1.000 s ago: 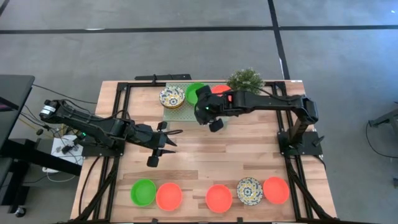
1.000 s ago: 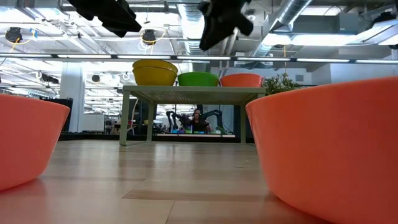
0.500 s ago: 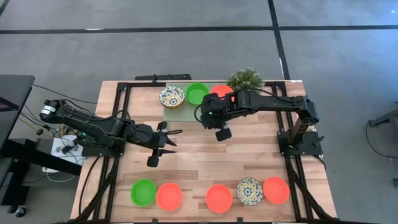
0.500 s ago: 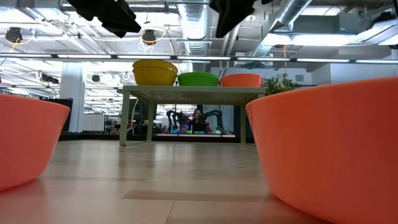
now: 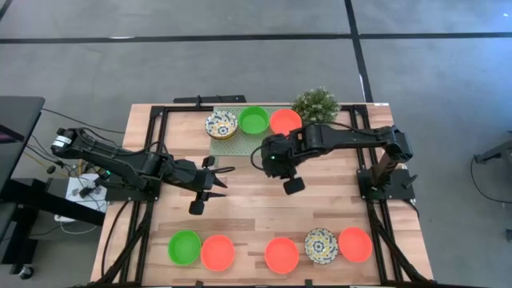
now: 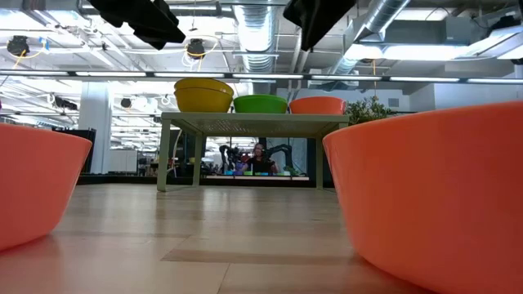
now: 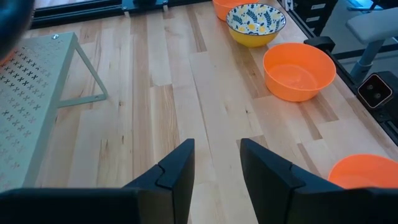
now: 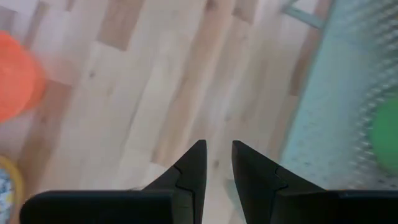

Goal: Pick & Place Mini bowls
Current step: Stack the orange bowl on the orange bowl on the shelf

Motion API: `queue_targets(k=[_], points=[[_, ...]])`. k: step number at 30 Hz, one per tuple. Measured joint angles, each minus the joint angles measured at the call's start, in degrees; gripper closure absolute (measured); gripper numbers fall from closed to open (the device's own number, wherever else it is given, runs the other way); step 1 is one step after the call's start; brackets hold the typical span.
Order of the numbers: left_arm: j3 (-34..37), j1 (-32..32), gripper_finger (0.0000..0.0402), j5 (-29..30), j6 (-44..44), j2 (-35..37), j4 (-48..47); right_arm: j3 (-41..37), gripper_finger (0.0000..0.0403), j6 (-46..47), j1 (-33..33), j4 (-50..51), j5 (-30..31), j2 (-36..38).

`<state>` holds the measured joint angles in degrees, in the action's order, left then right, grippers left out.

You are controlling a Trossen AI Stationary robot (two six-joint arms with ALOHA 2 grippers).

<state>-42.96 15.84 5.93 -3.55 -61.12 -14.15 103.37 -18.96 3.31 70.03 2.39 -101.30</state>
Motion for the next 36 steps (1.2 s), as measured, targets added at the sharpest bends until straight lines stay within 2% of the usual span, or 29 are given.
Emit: queue_targets(k=[6,10,16,23,28,32,36], points=[[0.00,-0.02,0.0271,-0.02,-0.01,-0.02,-0.53,-8.61,0.0332,4.52,1.28,-5.26,-0.90,3.09],[0.00,-0.02,0.0271,-0.02,-0.01,-0.02,-0.50,-15.19,0.0332,10.67,2.62,-9.35,-1.31,5.53],[0.00,-0.02,0.0271,0.00,-0.16,-0.02,-0.40,-21.12,0.0332,18.14,6.95,-15.29,-8.31,5.92],[0.00,-0.02,0.0271,-0.02,-0.03,-0.02,-0.35,-21.38,0.0332,22.56,12.51,-17.35,-9.45,1.87],[0.00,-0.02,0.0271,0.00,-0.03,-0.02,-0.35,-21.40,0.0332,23.84,14.76,-18.61,-15.17,-1.99],[0.00,-0.02,0.0271,-0.01,-0.03,-0.02,-0.35,-21.40,0.0332,28.35,15.58,-21.01,-20.28,-5.30],[0.00,-0.02,0.0271,-0.02,-0.24,-0.02,-0.33,-21.35,0.0332,35.11,15.63,-22.87,-20.99,-7.07]])
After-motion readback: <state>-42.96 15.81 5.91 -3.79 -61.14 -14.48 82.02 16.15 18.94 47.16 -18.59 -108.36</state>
